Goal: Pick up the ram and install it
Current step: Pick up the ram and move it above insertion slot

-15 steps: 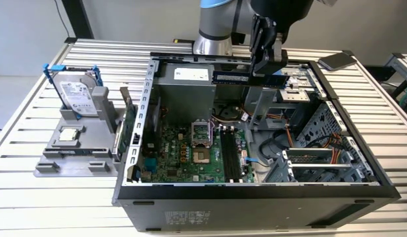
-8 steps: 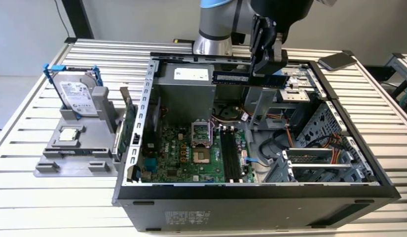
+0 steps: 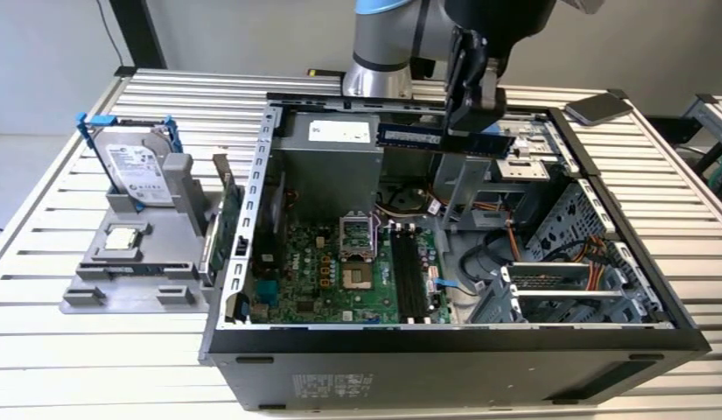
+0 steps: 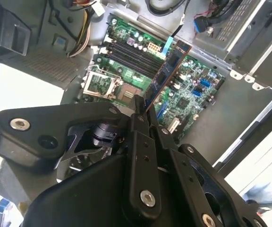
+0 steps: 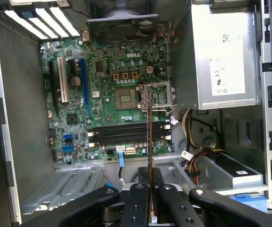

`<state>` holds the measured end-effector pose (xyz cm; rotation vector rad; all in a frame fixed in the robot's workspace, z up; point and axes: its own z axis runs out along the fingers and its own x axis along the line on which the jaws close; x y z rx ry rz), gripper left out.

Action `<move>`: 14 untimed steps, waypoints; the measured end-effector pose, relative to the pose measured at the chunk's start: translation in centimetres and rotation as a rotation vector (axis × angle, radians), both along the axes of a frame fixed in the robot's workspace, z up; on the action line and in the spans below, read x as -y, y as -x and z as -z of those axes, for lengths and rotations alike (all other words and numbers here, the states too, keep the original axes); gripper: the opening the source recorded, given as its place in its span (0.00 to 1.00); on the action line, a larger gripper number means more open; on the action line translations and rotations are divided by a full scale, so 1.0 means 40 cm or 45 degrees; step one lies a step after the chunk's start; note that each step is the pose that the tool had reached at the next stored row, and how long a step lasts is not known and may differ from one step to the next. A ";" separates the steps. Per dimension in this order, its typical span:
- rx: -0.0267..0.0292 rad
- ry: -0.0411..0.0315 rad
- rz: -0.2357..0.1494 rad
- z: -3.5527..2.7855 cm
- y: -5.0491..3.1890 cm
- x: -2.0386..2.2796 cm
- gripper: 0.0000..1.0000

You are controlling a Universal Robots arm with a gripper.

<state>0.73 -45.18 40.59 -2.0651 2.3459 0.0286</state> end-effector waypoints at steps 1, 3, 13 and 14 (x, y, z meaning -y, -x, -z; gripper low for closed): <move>-0.0001 0.0001 0.013 0.000 0.000 0.000 0.00; -0.0006 0.0000 0.036 0.000 0.000 0.000 0.00; -0.0011 0.0001 0.167 -0.002 0.000 0.000 0.00; -0.0011 0.0000 0.178 -0.002 0.000 0.000 0.00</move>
